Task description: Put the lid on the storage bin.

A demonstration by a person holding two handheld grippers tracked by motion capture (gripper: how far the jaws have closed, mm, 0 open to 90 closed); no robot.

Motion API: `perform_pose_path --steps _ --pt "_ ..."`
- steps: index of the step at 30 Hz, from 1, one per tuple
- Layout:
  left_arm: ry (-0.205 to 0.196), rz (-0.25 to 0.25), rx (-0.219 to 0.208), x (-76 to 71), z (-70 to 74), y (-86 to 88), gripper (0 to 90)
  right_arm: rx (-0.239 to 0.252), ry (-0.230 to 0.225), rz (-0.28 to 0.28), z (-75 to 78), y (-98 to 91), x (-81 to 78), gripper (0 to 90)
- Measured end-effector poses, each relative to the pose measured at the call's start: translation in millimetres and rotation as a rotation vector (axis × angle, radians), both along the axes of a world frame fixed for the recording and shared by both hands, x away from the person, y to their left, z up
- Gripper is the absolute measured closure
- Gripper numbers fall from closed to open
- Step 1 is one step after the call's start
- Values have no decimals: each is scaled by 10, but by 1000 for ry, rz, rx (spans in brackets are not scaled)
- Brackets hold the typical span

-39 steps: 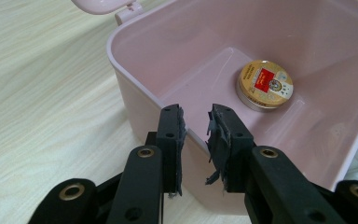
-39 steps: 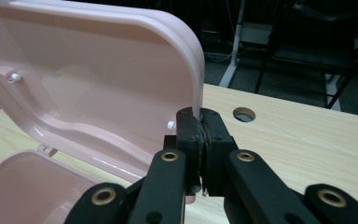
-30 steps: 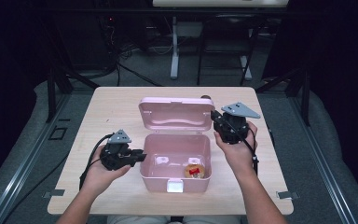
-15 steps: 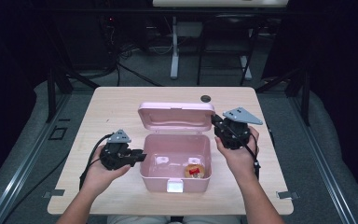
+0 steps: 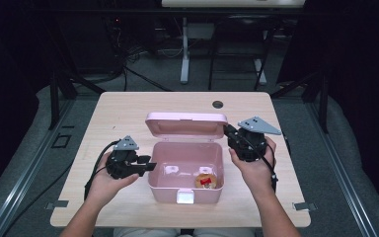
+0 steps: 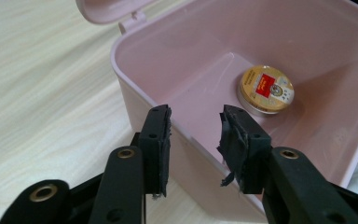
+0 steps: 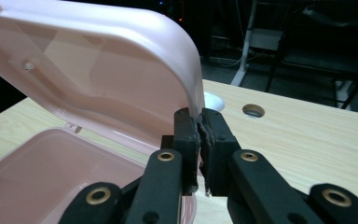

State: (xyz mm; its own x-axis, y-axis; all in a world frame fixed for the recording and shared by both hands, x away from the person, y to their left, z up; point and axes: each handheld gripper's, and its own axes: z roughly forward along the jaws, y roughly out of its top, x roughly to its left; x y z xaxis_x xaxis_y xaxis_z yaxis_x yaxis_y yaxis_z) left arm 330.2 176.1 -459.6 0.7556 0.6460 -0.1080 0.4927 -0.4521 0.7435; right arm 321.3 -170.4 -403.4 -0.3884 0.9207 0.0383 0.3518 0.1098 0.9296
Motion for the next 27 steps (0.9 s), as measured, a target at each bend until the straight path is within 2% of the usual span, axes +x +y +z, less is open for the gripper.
perform_pose_path --steps 2,3,9,12,14,15,17,19,23,27 --pt "-3 1 -3 -2 19 -2 600 19 13 11 2 -20 3 847" --pt "-20 5 -2 -1 61 -5 596 26 15 14 0 -28 6 846" --pt "-38 42 1 66 142 -2 557 22 13 15 -2 -26 1 845" --pt "-51 56 24 115 233 12 541 23 13 17 -1 -27 1 844" --pt "-60 69 18 127 274 20 538 26 14 17 -1 -27 1 842" --pt "-67 70 -10 153 365 48 542 28 15 21 0 -30 -1 839" --pt "-78 73 -29 170 433 60 549 30 16 23 0 -31 -1 835" --pt "-85 80 -29 192 492 60 570 31 18 26 0 -33 -4 828" --pt "-94 86 -3 241 596 38 584 30 17 25 1 -32 -7 827" --pt "-122 100 1 277 685 10 585 31 17 27 -1 -34 -6 822"
